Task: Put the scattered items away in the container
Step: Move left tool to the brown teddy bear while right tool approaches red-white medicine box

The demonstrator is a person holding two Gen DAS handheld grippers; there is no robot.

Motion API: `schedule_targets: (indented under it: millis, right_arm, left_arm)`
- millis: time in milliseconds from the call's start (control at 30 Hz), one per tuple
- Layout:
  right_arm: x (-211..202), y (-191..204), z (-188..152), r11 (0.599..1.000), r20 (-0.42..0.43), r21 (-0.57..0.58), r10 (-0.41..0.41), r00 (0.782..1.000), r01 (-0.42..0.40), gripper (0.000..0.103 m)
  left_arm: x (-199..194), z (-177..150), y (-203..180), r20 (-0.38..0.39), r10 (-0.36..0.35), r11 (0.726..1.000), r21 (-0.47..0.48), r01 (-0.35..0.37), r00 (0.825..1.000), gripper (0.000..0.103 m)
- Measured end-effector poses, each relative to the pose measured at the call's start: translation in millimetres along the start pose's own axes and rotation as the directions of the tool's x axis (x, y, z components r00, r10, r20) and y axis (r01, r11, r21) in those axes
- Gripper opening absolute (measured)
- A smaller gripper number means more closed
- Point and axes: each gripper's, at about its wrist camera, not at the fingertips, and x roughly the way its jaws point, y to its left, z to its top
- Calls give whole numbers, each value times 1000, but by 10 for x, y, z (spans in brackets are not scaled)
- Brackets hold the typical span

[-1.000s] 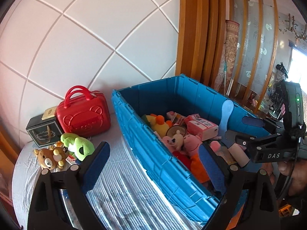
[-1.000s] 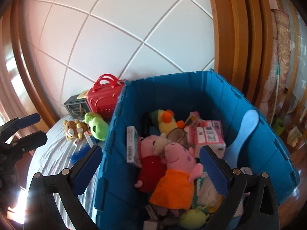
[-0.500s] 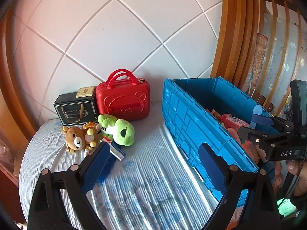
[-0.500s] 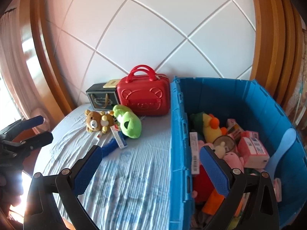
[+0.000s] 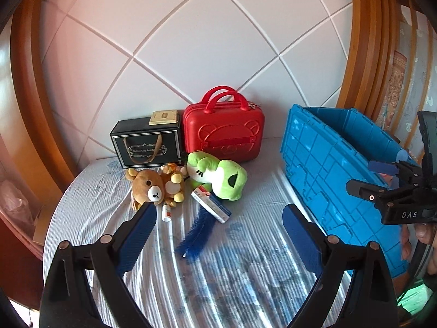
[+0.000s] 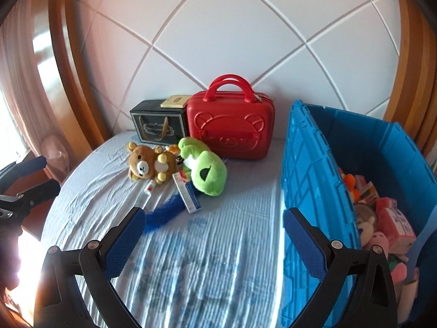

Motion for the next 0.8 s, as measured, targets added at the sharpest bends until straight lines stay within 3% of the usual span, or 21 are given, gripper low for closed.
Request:
schedule_targets:
  millis: [367, 800]
  right_arm:
    - [1471, 343, 152, 998, -66, -53, -23, 998, 20, 103]
    - [2841, 242, 407, 987, -174, -141, -97, 980, 73, 103]
  left_arm:
    - [1185, -42, 1024, -62, 113, 992, -55, -117, 992, 94]
    - [2752, -164, 1614, -175, 135, 988, -45, -145, 975, 94]
